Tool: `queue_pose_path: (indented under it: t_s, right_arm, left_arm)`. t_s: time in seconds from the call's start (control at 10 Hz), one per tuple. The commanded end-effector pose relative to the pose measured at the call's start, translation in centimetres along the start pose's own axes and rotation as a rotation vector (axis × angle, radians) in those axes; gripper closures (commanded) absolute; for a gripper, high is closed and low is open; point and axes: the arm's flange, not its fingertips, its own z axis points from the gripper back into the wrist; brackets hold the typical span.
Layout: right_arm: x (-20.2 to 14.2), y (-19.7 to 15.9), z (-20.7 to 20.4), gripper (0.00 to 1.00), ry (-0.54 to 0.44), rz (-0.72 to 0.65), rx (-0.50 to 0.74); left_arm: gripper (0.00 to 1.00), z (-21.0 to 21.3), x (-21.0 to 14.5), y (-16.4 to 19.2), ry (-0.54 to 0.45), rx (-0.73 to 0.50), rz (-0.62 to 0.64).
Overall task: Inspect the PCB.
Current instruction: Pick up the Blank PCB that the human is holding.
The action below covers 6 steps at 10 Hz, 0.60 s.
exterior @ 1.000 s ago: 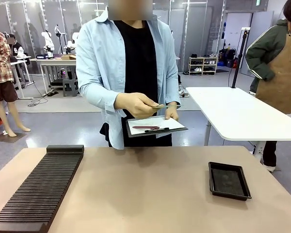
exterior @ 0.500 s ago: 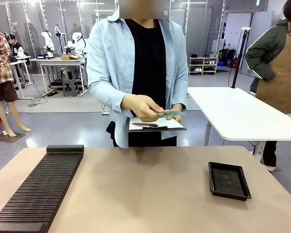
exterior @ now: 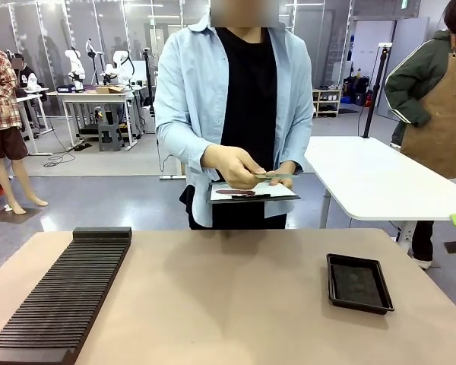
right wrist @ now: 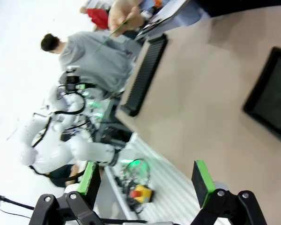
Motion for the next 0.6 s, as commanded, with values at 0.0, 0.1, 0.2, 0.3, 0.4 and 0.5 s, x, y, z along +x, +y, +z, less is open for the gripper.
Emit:
queue_pose_path:
  t_s: [0.0, 0.1, 0.2, 0.3, 0.4, 0.5]
  right_arm:
    - [3.6, 2.4, -4.4, 0.00, 0.079, -0.163, 0.044]
    - [5.0, 3.1, -6.8, 0.00, 0.107, -0.237, 0.081]
    - [6.4, 3.6, -8.8, 0.00, 0.119, -0.327, 0.119]
    - [7.5, 4.1, -10.7, 0.00, 0.137, -0.374, 0.150]
    - [8.6, 4.4, -12.6, 0.00, 0.154, -0.403, 0.171]
    - [9.3, 4.5, -14.1, 0.00, 0.167, -0.435, 0.198]
  left_arm:
    - [0.00, 0.3, -0.1, -0.3, 0.015, 0.008, 0.008]
    - [0.00, 0.3, -0.1, -0.3, 0.015, 0.008, 0.008]
    - [0.00, 0.3, -0.1, -0.3, 0.015, 0.008, 0.008]
    - [0.00, 0.3, -0.1, -0.3, 0.015, 0.008, 0.008]
    - [0.00, 0.3, -0.1, -0.3, 0.015, 0.008, 0.008]
    - [0.00, 0.3, -0.1, -0.3, 0.015, 0.008, 0.008]
